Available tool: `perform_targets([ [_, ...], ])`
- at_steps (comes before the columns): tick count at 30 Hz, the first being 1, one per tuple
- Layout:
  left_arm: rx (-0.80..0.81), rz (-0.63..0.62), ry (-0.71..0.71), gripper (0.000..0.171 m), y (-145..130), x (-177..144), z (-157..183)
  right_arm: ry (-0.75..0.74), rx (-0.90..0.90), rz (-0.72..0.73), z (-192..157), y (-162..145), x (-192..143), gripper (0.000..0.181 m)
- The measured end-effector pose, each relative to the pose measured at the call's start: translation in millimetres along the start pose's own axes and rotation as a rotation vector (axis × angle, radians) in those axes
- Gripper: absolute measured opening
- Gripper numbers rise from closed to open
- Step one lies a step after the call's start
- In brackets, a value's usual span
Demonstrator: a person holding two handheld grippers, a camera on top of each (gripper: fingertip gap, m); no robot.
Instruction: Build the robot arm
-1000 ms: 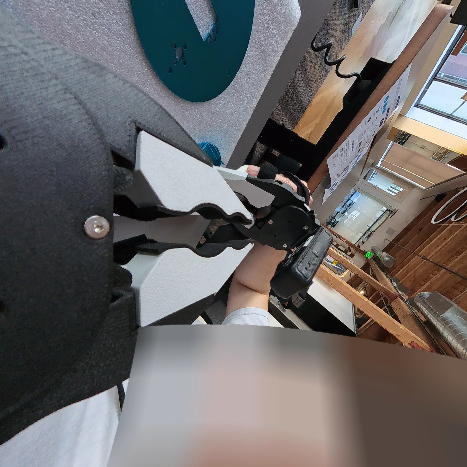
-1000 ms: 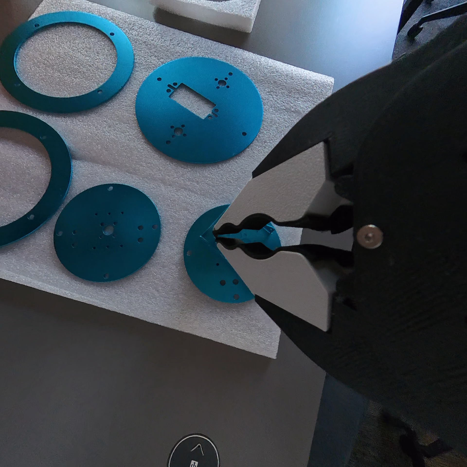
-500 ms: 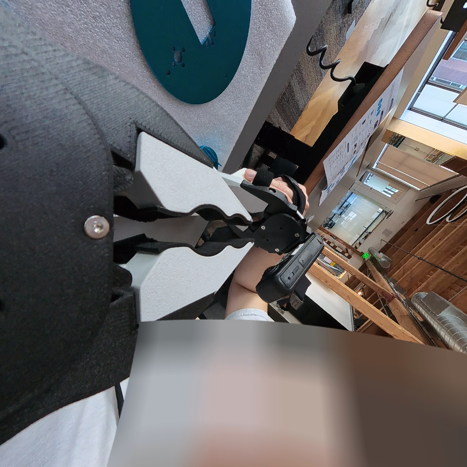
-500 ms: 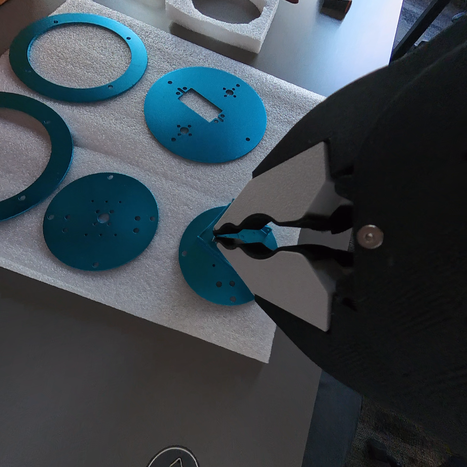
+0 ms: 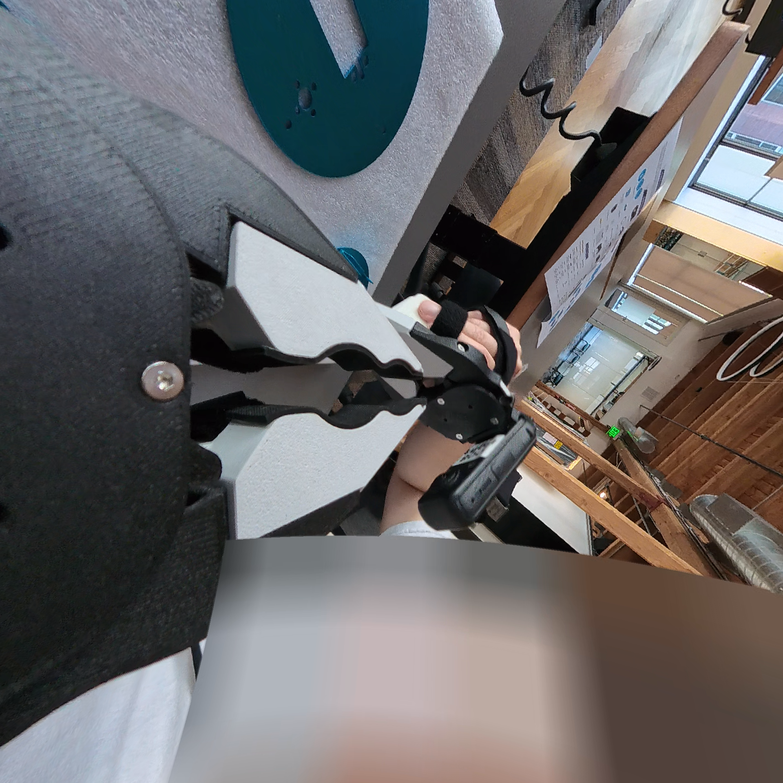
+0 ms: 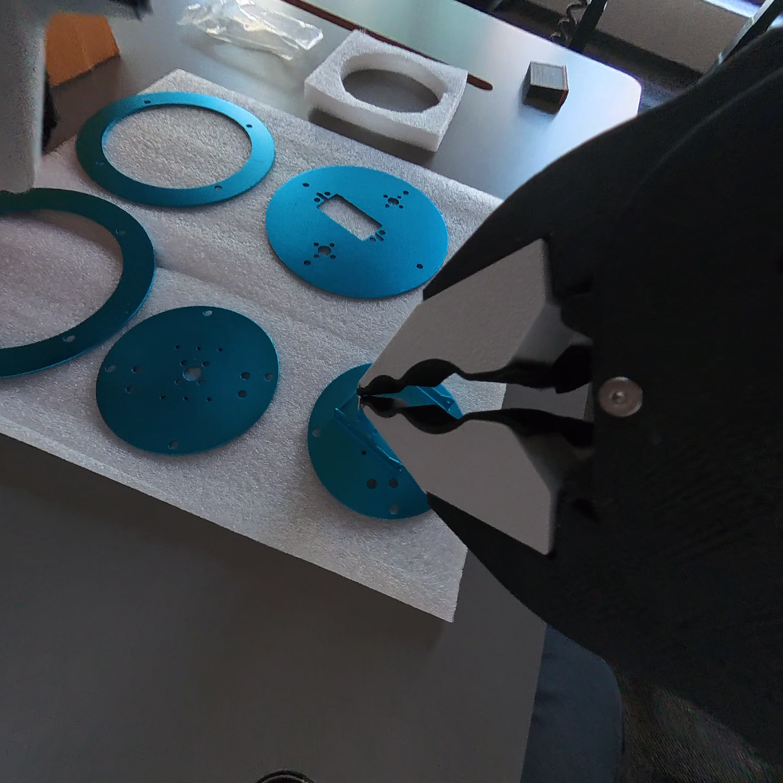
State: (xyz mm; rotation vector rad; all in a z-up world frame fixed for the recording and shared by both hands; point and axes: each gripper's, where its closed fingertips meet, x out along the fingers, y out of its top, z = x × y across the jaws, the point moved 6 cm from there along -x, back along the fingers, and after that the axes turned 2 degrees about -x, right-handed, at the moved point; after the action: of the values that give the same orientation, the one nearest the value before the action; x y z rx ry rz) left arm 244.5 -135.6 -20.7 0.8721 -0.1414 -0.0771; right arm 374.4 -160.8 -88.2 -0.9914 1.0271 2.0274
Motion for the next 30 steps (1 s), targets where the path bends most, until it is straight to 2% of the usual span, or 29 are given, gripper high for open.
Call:
perform_targets([
  [1,-0.002,-0.006,0.019,0.006,-1.0,0.2,-2.3,-0.023,-0.015,0.005,0.2,1.3,-1.6,0.000],
  [5,-0.025,-0.076,0.101,0.012,-12.7,7.0,-14.8,-0.204,-0.004,0.074,7.2,6.4,-16.4,0.000],
  [7,-0.016,-0.137,0.128,0.014,-21.4,13.8,-18.0,-0.316,0.098,0.157,13.8,9.4,-27.8,0.000],
  [11,0.042,-0.192,0.151,0.013,-30.4,26.6,-16.8,-0.429,0.312,0.355,18.2,20.3,-45.7,0.000],
  [14,0.047,-0.173,0.144,0.006,-31.2,31.5,-14.7,-0.482,0.355,0.386,18.4,25.1,-50.1,0.000],
  [30,-0.028,-0.085,0.136,0.000,-24.6,25.4,-17.3,-0.515,0.400,0.393,18.6,28.1,-47.4,0.000],
])
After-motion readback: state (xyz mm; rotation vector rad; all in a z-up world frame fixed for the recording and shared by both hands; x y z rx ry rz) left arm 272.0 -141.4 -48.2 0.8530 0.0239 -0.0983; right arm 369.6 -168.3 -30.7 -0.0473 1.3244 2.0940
